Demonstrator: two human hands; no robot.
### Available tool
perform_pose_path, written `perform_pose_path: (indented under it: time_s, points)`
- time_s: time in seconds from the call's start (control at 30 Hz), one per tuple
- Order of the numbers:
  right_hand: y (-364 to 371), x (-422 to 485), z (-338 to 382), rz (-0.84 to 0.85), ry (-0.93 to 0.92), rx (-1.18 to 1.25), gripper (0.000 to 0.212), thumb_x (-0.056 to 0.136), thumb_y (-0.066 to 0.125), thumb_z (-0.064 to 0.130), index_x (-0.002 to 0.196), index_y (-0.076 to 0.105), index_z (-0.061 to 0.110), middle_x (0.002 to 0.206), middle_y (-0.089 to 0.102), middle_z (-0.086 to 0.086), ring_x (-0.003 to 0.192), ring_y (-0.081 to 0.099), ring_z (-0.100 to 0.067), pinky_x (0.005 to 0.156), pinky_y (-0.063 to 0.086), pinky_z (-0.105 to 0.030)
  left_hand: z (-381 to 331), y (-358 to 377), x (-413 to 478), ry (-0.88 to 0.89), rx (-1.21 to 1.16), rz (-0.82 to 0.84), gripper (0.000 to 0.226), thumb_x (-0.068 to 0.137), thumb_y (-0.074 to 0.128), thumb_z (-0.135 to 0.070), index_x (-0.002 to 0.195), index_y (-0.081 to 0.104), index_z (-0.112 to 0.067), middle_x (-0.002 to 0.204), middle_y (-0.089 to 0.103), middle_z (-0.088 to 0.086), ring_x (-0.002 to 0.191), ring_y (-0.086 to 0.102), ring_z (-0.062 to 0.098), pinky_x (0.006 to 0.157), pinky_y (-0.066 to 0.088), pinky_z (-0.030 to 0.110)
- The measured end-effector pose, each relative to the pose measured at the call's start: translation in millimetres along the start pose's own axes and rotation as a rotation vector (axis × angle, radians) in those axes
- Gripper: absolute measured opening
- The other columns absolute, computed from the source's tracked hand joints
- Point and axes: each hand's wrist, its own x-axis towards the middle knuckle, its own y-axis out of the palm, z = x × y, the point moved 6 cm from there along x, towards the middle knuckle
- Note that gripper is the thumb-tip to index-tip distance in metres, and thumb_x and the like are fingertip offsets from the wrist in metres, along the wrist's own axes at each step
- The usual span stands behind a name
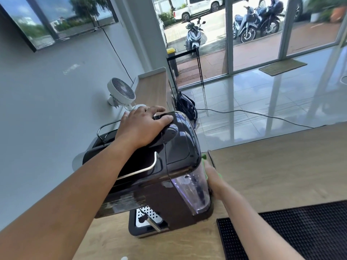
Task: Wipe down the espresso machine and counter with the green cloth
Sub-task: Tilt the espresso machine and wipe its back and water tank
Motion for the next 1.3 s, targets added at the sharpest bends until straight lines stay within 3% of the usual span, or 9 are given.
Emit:
perform_pose_path:
  time_s: [0.1,0.23,0.37,0.47,0.67,0.8,0.97,1.13,1.3]
  points:
    - [-4.9,-30.1,-11.5,-0.063,-0.005,-0.061,0.044,0.103,0.024,0.046,0.090,0.061,0.026,0.103,0.062,-0.009,0.116,0.053,-0.027,0.111,0.033,-0.040,-1.7,-0.4,-1.4,0.007,0.004,0.005,0.057,0.080,0.032,-0.075,0.127,0.049,-0.048,0.137,0.051,-0.001,0.133,0.038,0.022,0.113,0.022,0.045]
    - [-2.3,-61.5,-3.9,-0.134,-0.206,0.049,0.035,0.101,0.033,0.029,0.097,0.063,0.011,0.098,0.064,-0.016,0.090,0.058,-0.027,0.083,0.045,-0.037,-0.1,0.1,0.1,0.016,-0.006,-0.001,0.056,0.080,0.031,-0.076,0.126,0.049,-0.050,0.139,0.050,-0.002,0.134,0.037,0.021,0.115,0.020,0.046]
    - [6.7,-61.6,44.2,-0.104,-0.454,0.132,0.054,0.092,0.035,0.044,0.123,0.061,0.008,0.110,0.066,-0.023,0.106,0.060,-0.041,0.097,0.047,-0.055,2.6,1.0,1.4,0.015,-0.016,0.000,0.056,0.078,0.030,-0.077,0.125,0.048,-0.052,0.141,0.049,-0.003,0.134,0.037,0.021,0.115,0.019,0.049]
    - [15.4,-34.1,89.6,0.004,-0.520,0.090,0.051,0.098,0.033,0.048,0.129,0.061,0.019,0.123,0.067,-0.007,0.119,0.060,-0.025,0.104,0.044,-0.045,2.5,0.3,1.0,0.011,-0.026,-0.003,0.055,0.078,0.033,-0.076,0.125,0.048,-0.053,0.142,0.048,-0.003,0.135,0.037,0.022,0.116,0.019,0.049]
    - [12.3,29.5,41.8,0.122,-0.174,0.053,0.065,0.088,0.038,0.068,0.117,0.066,0.017,0.110,0.070,-0.013,0.108,0.065,-0.028,0.105,0.044,-0.048,1.2,-0.9,0.6,0.006,-0.010,-0.009,0.055,0.079,0.035,-0.076,0.126,0.049,-0.051,0.140,0.050,-0.001,0.133,0.039,0.023,0.114,0.023,0.047]
    - [-16.9,31.1,-30.0,0.025,-0.077,0.056,0.086,0.069,0.036,0.092,0.125,0.062,0.031,0.135,0.058,-0.009,0.129,0.049,-0.028,0.112,0.033,-0.051,0.1,-0.3,2.0,0.005,-0.007,0.001,0.060,0.077,0.031,-0.078,0.126,0.049,-0.049,0.137,0.052,-0.001,0.132,0.039,0.022,0.113,0.023,0.046]
    - [4.5,-79.4,29.6,0.041,-0.292,0.104,0.047,0.104,0.027,0.043,0.118,0.065,0.019,0.112,0.071,-0.007,0.106,0.066,-0.020,0.095,0.046,-0.035,-1.0,-1.7,-1.0,-0.011,0.006,0.011,0.056,0.081,0.033,-0.074,0.129,0.048,-0.048,0.141,0.048,0.000,0.134,0.037,0.025,0.115,0.019,0.046]
    - [18.0,-89.0,118.1,0.112,-0.500,0.292,0.043,0.105,0.031,0.036,0.113,0.069,0.018,0.105,0.075,-0.003,0.102,0.069,-0.015,0.091,0.052,-0.032,-1.3,-1.4,-2.3,-0.009,0.013,0.022,0.062,0.082,0.031,-0.075,0.137,0.039,-0.048,0.147,0.042,0.001,0.139,0.031,0.023,0.117,0.014,0.048]
    - [29.1,-40.0,168.5,0.207,-0.503,0.207,0.059,0.088,0.055,0.051,0.122,0.061,0.002,0.122,0.060,-0.031,0.109,0.060,-0.037,0.108,0.035,-0.063,-2.6,-1.9,-3.2,-0.018,0.027,0.032,0.068,0.084,0.032,-0.074,0.145,0.028,-0.045,0.152,0.035,0.001,0.142,0.026,0.022,0.119,0.009,0.048]
